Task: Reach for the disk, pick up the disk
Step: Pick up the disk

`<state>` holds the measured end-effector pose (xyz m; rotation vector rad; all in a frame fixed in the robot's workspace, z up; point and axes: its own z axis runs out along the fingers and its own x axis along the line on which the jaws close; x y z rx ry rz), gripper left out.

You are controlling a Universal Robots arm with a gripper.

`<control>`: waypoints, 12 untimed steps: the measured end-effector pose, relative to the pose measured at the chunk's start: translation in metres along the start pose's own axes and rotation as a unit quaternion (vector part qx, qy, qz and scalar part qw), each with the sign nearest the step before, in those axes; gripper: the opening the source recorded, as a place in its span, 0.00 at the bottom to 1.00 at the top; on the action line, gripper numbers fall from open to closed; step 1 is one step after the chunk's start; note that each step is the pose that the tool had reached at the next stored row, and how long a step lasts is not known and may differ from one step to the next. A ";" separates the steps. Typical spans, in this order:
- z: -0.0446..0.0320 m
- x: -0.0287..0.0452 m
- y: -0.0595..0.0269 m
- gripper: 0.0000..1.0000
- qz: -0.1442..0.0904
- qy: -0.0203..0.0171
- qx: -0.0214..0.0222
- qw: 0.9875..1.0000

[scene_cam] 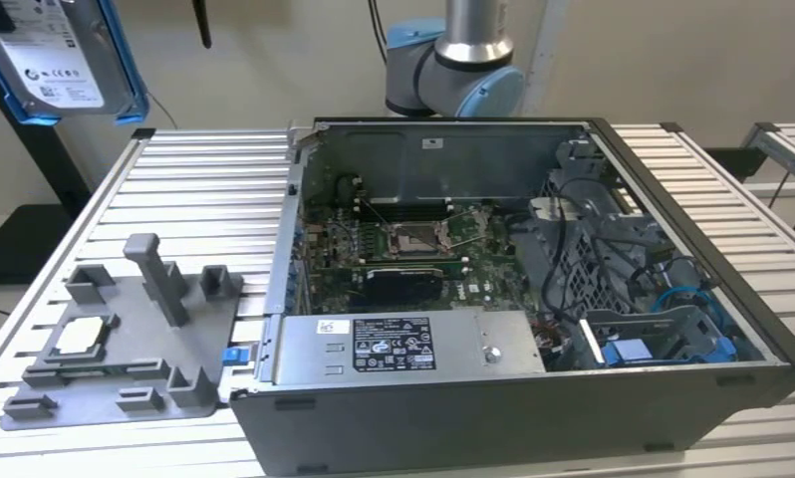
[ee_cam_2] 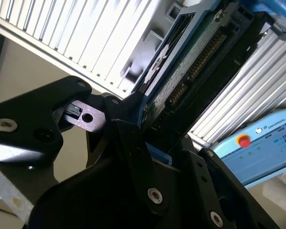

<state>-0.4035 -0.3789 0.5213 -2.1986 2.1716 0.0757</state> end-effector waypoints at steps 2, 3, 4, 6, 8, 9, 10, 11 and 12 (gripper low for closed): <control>-0.0046 -0.0003 0.0000 0.00 0.000 0.000 0.000 1.000; -0.0073 -0.0005 0.0000 0.00 0.000 0.000 0.000 1.000; -0.0098 -0.0007 0.0000 0.00 0.000 0.000 0.000 1.000; -0.0147 -0.0010 -0.0002 0.00 0.000 0.000 0.000 1.000; -0.0178 -0.0012 -0.0010 0.00 0.000 0.000 0.000 1.000; -0.0189 -0.0012 -0.0016 0.00 0.000 0.000 0.000 1.000; -0.0196 -0.0013 -0.0023 0.00 0.000 0.000 0.000 1.000; -0.0198 -0.0013 -0.0033 0.00 0.000 0.000 0.000 1.000; -0.0200 -0.0013 -0.0049 0.00 0.000 0.000 -0.001 1.000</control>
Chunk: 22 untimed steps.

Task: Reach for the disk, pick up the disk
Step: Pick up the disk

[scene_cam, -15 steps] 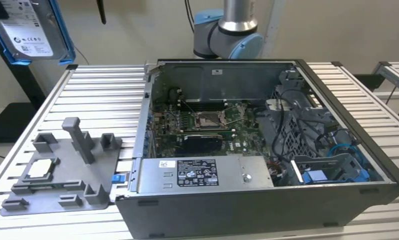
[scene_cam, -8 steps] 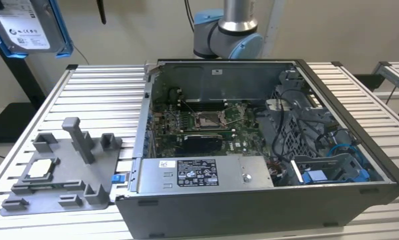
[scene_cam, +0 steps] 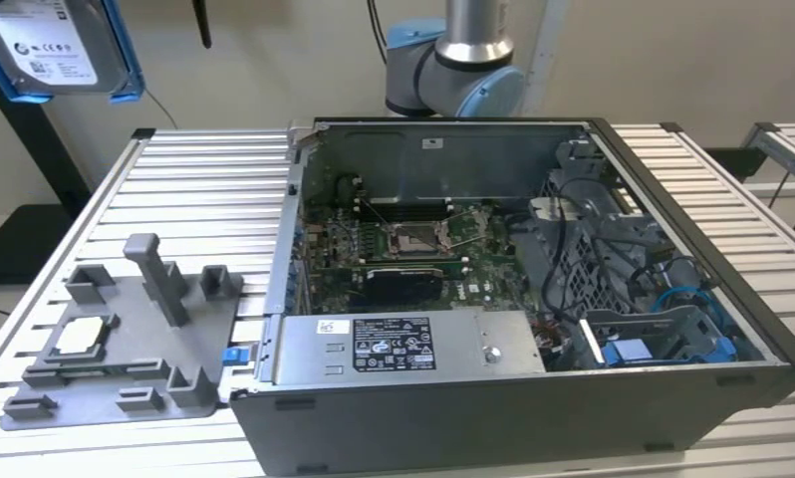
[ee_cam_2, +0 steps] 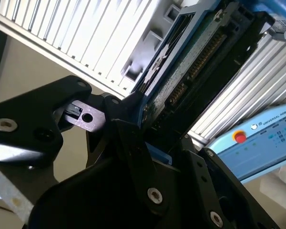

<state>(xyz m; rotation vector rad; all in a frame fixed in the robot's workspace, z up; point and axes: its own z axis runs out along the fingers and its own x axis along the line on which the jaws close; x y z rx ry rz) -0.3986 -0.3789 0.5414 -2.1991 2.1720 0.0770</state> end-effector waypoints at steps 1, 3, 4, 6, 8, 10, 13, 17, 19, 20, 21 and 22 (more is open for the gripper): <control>0.0000 0.0000 -0.0022 0.00 0.000 0.000 0.000 1.000; 0.0000 0.0001 -0.0081 0.00 0.000 0.000 -0.001 1.000; 0.0000 0.0001 -0.0120 0.00 0.000 0.000 -0.001 1.000; 0.0000 0.0002 -0.0198 0.00 0.000 0.000 -0.002 1.000; -0.0001 0.0003 -0.0287 0.00 0.000 0.000 -0.003 1.000; 0.0000 0.0005 -0.0379 0.00 0.000 0.000 -0.004 1.000; -0.0001 0.0006 -0.0512 0.00 0.000 0.000 -0.005 1.000; -0.0001 0.0008 -0.0693 0.00 0.001 0.000 -0.007 1.000; 0.0000 0.0010 -0.0785 0.00 0.001 0.000 -0.008 1.000; -0.0001 0.0010 -0.0830 0.00 0.001 0.000 -0.009 1.000; -0.0001 0.0011 -0.0875 0.00 0.001 0.000 -0.009 1.000; -0.0001 0.0011 -0.0917 0.00 0.001 0.000 -0.010 1.000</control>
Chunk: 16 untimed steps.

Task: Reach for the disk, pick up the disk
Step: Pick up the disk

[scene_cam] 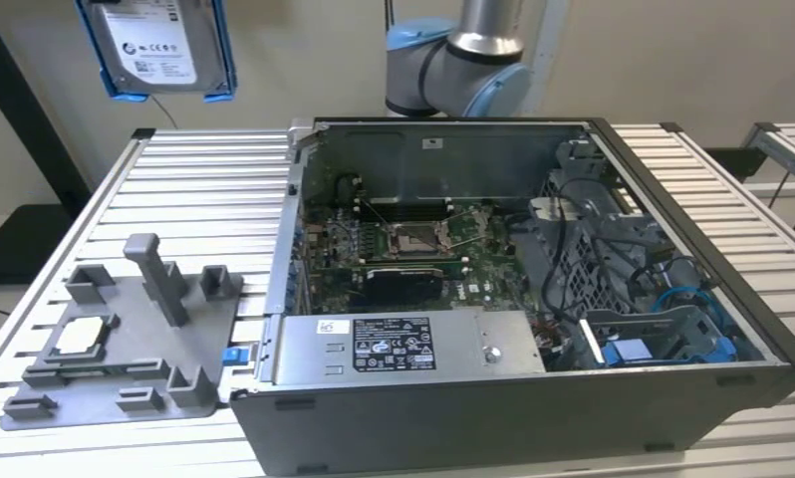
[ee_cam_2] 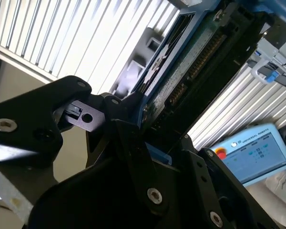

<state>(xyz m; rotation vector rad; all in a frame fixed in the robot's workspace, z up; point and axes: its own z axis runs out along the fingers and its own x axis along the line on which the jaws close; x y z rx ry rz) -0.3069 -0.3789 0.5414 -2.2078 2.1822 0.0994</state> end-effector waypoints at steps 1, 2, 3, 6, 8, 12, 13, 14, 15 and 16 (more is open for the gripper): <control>0.0000 0.0001 -0.0040 0.00 0.000 0.000 0.000 1.000; -0.0001 0.0001 -0.0081 0.00 0.000 0.000 -0.001 1.000; -0.0002 0.0002 -0.0116 0.00 0.000 0.000 -0.001 1.000; -0.0004 0.0003 -0.0222 0.00 0.000 0.000 -0.002 1.000; -0.0005 0.0004 -0.0284 0.00 0.000 0.000 -0.003 1.000; -0.0008 0.0005 -0.0411 0.00 0.000 0.000 -0.004 1.000; -0.0009 0.0005 -0.0448 0.00 0.000 0.000 -0.004 1.000; -0.0009 0.0006 -0.0486 0.00 0.000 0.000 -0.004 1.000; -0.0009 0.0007 -0.0532 0.00 0.000 0.000 -0.005 1.000; -0.0008 0.0008 -0.0576 0.00 0.000 0.000 -0.005 1.000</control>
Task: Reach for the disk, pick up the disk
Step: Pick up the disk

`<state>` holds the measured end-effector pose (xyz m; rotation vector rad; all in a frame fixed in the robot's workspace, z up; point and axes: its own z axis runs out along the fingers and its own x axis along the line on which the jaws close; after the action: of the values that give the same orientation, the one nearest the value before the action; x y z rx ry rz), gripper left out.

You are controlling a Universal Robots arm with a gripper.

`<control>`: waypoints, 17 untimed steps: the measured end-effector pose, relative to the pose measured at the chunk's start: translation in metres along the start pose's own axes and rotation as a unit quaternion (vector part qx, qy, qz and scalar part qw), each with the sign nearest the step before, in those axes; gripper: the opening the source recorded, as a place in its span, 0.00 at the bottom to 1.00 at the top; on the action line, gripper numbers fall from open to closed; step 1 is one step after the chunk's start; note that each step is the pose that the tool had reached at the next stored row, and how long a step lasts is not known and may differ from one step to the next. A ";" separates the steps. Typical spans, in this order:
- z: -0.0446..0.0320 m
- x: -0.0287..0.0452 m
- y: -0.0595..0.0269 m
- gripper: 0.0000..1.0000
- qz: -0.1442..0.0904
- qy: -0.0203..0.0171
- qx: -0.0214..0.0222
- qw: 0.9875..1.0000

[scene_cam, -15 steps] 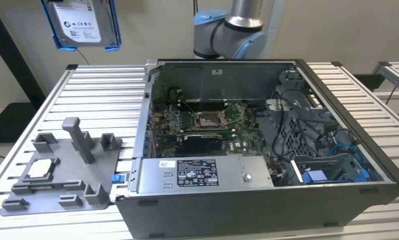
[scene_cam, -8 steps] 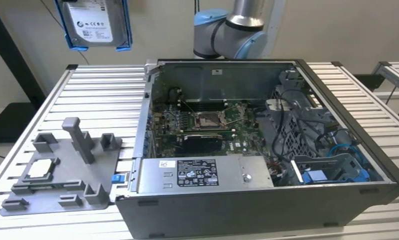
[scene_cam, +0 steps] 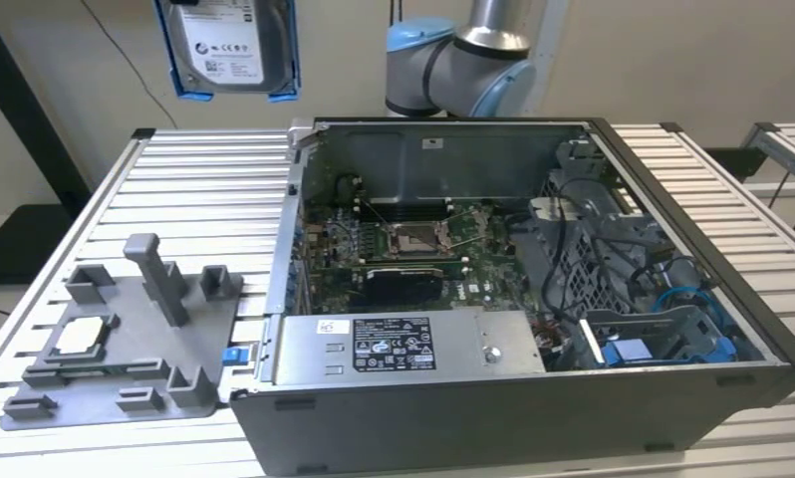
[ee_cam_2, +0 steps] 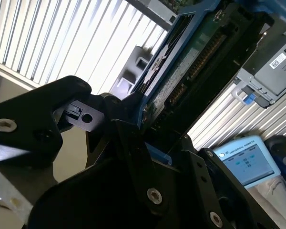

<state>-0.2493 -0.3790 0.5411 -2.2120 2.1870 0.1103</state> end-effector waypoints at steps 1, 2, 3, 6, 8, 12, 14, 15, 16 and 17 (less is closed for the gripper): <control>0.0003 0.0001 -0.0045 0.00 0.000 0.000 0.000 1.000; 0.0007 0.0002 -0.0090 0.00 0.000 0.000 0.000 1.000; 0.0013 0.0004 -0.0135 0.00 0.000 0.000 0.000 1.000; 0.0035 0.0009 -0.0271 0.00 0.000 0.000 0.000 1.000; 0.0051 0.0013 -0.0365 0.00 0.000 0.000 0.000 1.000; 0.0079 0.0020 -0.0544 0.00 0.000 0.000 0.000 1.000; 0.0092 0.0023 -0.0633 0.00 0.000 0.000 0.000 1.000; 0.0098 0.0025 -0.0676 0.00 0.000 0.000 0.000 1.000; 0.0104 0.0027 -0.0721 0.00 0.000 0.000 0.000 1.000; 0.0109 0.0029 -0.0764 0.00 0.000 0.000 0.000 1.000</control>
<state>-0.1733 -0.3802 0.5277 -2.2121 2.1872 0.1107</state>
